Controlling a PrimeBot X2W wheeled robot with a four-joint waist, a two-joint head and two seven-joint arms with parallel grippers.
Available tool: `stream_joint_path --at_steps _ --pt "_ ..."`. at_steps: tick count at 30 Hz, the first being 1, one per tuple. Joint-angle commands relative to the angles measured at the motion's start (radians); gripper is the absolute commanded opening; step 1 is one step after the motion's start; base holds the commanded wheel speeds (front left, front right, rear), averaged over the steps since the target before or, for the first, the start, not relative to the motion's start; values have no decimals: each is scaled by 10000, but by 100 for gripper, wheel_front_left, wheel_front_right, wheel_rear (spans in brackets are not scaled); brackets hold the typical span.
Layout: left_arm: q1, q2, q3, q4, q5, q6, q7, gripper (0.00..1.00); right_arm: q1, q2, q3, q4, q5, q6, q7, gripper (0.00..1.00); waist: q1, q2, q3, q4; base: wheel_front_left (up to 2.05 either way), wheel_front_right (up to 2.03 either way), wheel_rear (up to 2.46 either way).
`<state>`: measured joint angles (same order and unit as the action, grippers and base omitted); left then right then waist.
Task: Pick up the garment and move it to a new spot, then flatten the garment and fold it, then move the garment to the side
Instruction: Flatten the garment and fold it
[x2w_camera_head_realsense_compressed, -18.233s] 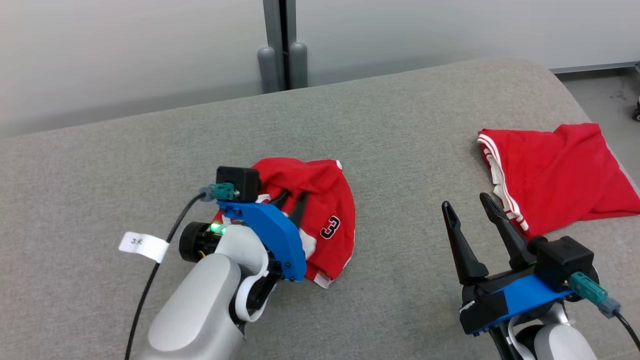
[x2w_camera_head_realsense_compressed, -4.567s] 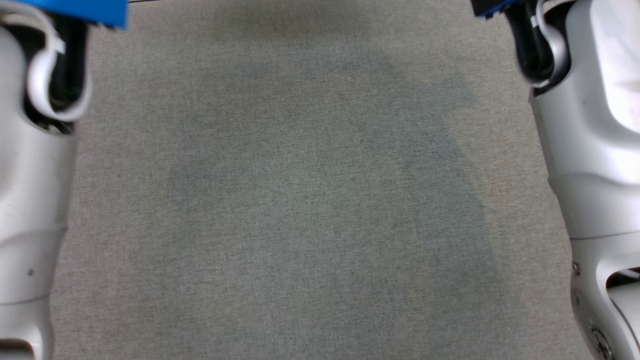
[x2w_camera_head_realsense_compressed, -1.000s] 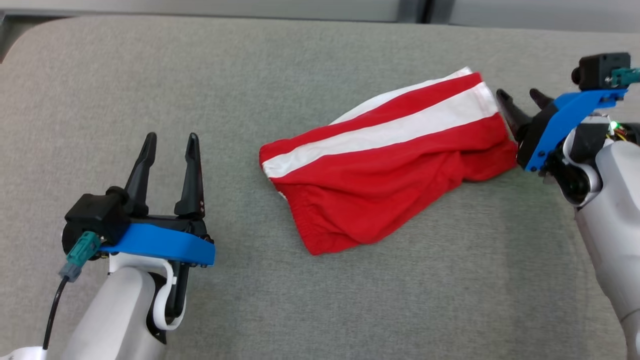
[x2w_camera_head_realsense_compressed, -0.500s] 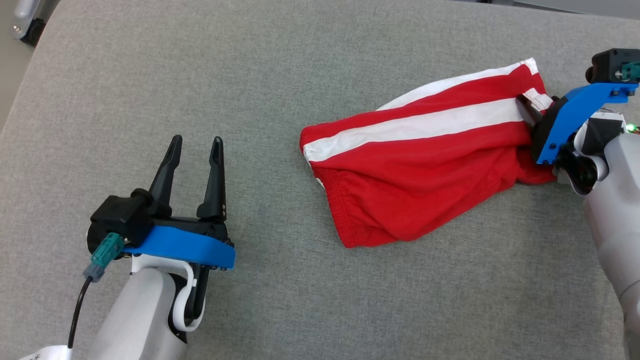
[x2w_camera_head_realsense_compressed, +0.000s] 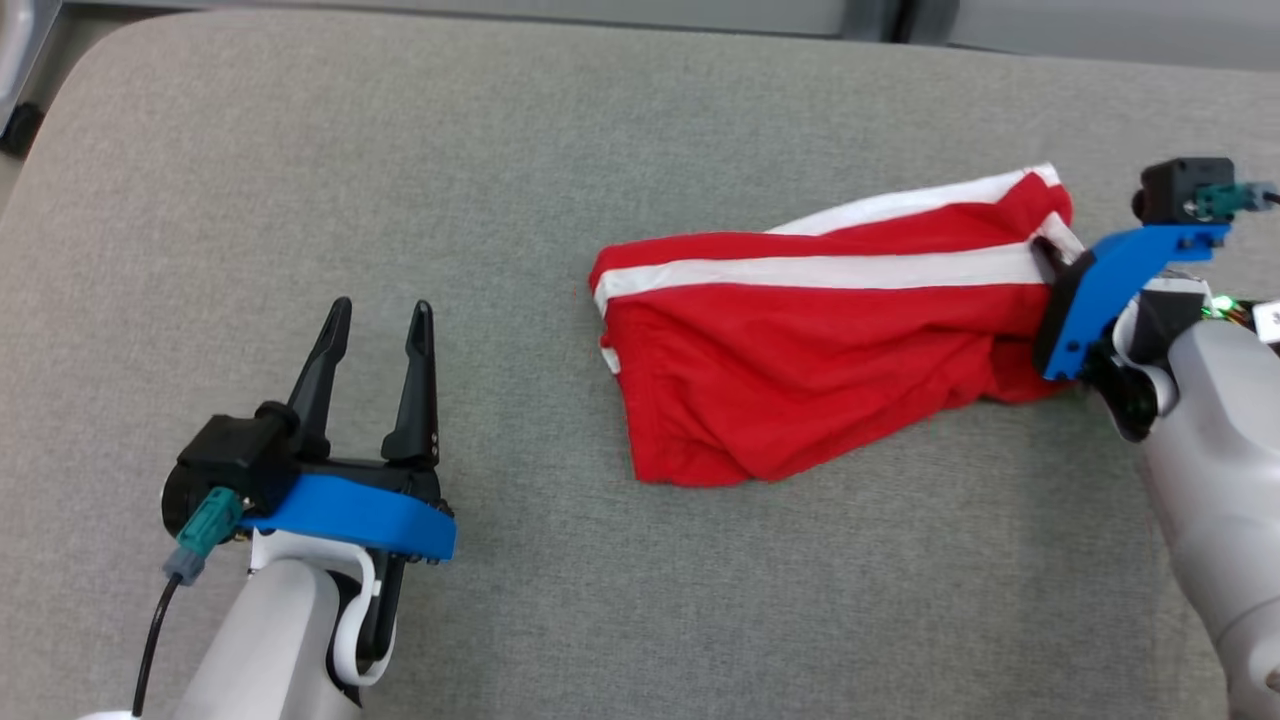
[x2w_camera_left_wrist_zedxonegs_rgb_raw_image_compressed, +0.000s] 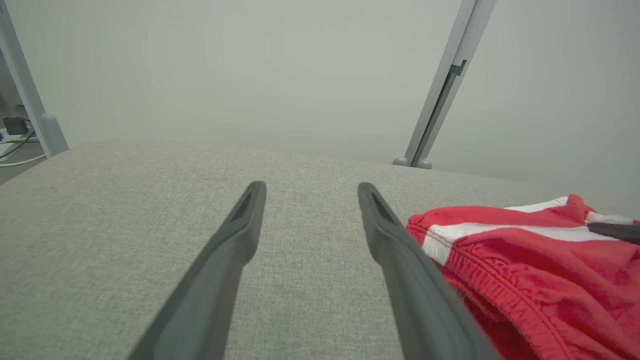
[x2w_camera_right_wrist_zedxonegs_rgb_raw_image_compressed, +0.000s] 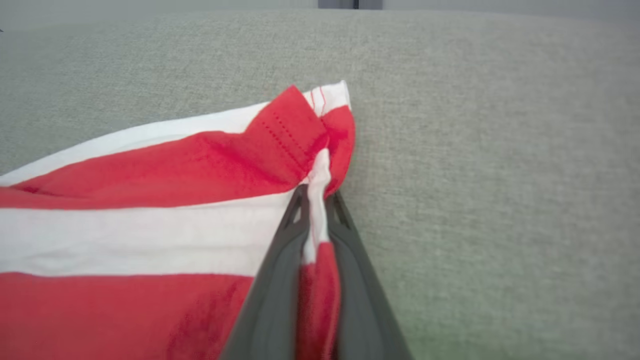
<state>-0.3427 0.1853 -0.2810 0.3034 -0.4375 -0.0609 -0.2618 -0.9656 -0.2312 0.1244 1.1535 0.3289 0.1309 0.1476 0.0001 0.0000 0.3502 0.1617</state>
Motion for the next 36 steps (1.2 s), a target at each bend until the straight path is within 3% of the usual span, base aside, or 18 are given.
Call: stream_joint_path --at_steps 1,9,13,20,27,36 --pt "205 86 18 -24 95 22 -40 100 333 -272 -1 -242 36 0 -168 0 -1 0 -296 -278 0 0 0" --pt "654 200 -84 49 91 45 5 100 1419 -1445 -573 -1095 -527 1 -507 0 -1 0 -1005 -671 0 0 0" --pt "829 217 -134 10 54 76 80 100 1789 -1493 -1127 -1596 -1015 1 -347 0 -1 0 -1256 -755 0 0 0" --pt "1009 244 -205 -76 -22 112 148 100 2272 -316 -1316 -3338 -1728 3 653 0 -1 0 -1575 -773 0 0 0" --pt "1085 273 -236 -194 -87 136 156 100 2597 1201 -96 -5333 -1891 1 2110 0 -1 0 -1570 -661 0 0 0" --pt "749 130 -411 -158 -139 25 130 100 2421 1788 495 -5111 -1603 1 2666 0 -1 0 -1185 -97 0 0 0"
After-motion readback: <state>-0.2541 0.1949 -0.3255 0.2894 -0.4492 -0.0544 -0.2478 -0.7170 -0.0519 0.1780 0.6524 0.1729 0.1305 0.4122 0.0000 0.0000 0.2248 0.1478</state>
